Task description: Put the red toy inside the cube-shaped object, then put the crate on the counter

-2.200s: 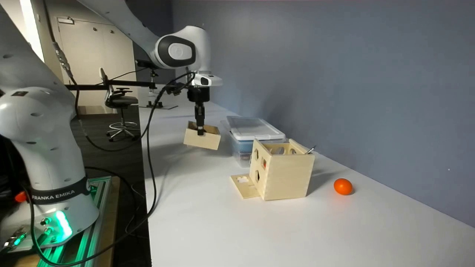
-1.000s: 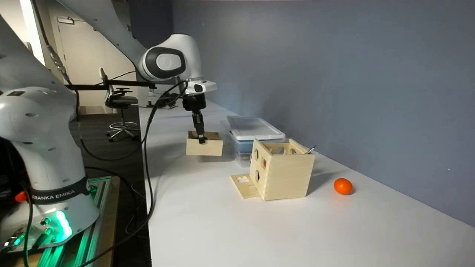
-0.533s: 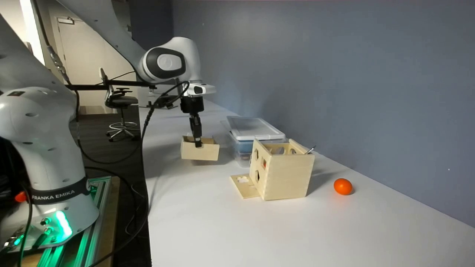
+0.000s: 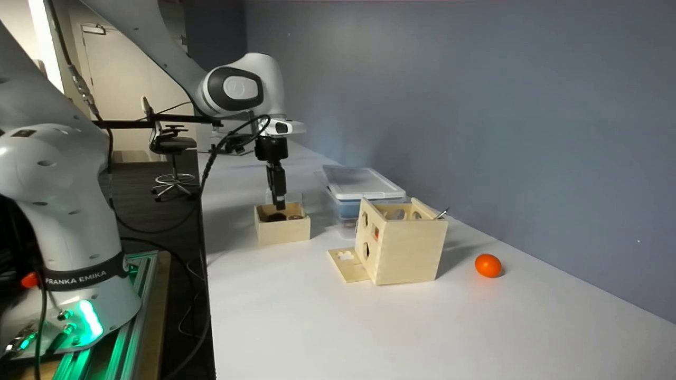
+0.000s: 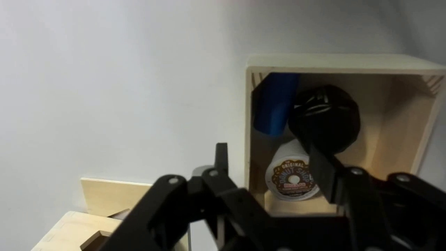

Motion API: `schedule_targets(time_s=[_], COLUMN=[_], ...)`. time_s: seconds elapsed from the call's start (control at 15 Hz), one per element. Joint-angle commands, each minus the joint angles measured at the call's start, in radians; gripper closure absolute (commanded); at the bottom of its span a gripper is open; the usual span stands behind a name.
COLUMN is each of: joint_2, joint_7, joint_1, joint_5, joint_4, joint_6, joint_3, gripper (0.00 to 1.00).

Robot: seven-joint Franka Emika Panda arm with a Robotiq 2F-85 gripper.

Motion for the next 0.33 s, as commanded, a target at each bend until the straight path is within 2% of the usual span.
schedule_targets(time_s=[0.0, 0.07, 0.13, 0.2, 0.27], joint_2=[-0.086, -0.113, -0.101, -0.055, -0.063], joint_7=[-0.030, -0.031, -0.026, -0.009, -0.010], joint_1=[0.038, 0.041, 0.047, 0.021, 0.021], joint_5=[0.073, 0.084, 0.115, 0.067, 0.072], joint_4=[-0.007, -0.043, -0.022, 0.002, 0.002], joint_6=[0.004, 0.062, 0.067, 0.036, 0.039], joint_3=[-0.040, -0.050, -0.061, -0.028, -0.030], gripper=[0.06, 0.02, 0.00, 0.00, 0.03])
